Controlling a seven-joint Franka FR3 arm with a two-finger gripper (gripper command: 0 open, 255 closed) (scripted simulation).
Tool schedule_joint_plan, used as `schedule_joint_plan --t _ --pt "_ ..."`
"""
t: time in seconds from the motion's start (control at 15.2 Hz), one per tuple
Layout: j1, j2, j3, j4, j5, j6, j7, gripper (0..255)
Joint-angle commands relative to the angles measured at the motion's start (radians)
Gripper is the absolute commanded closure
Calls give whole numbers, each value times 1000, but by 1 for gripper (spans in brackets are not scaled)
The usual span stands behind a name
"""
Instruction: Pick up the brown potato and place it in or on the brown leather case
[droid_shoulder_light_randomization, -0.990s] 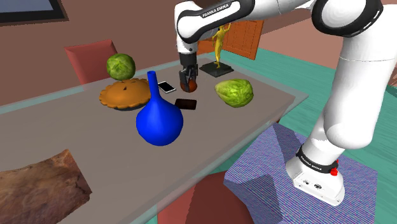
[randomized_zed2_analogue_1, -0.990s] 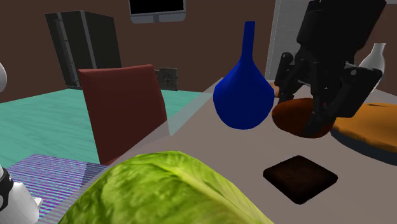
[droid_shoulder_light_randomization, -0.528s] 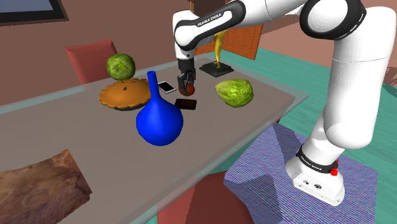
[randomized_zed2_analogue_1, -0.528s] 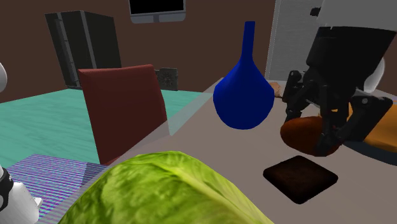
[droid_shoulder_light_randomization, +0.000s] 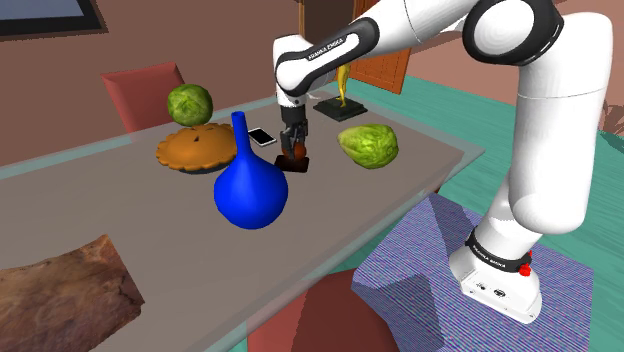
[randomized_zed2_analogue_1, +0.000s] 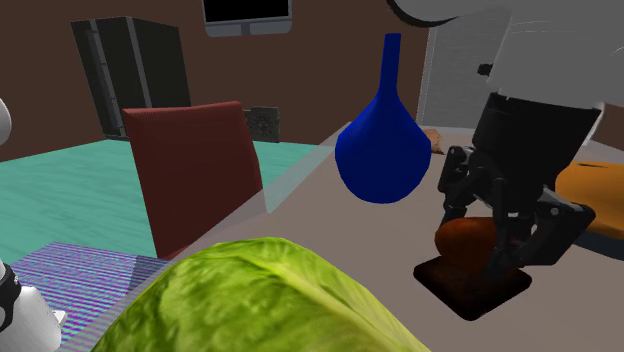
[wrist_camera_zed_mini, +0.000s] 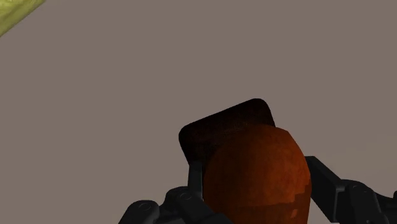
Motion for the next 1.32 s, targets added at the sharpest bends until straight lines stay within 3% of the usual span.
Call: schedule_joint_plan --t 0.0,0.4,0.46,0.79,1.06,1.25 --pt "1 7 0 -1 0 8 0 255" --pt "1 7 0 -1 0 8 0 255" --pt "1 7 0 -1 0 8 0 0" --pt "1 7 0 -1 0 8 0 0" --pt "-4 -21 -2 90 -2 -110 2 0" --pt "-4 -21 -2 90 -2 -110 2 0"
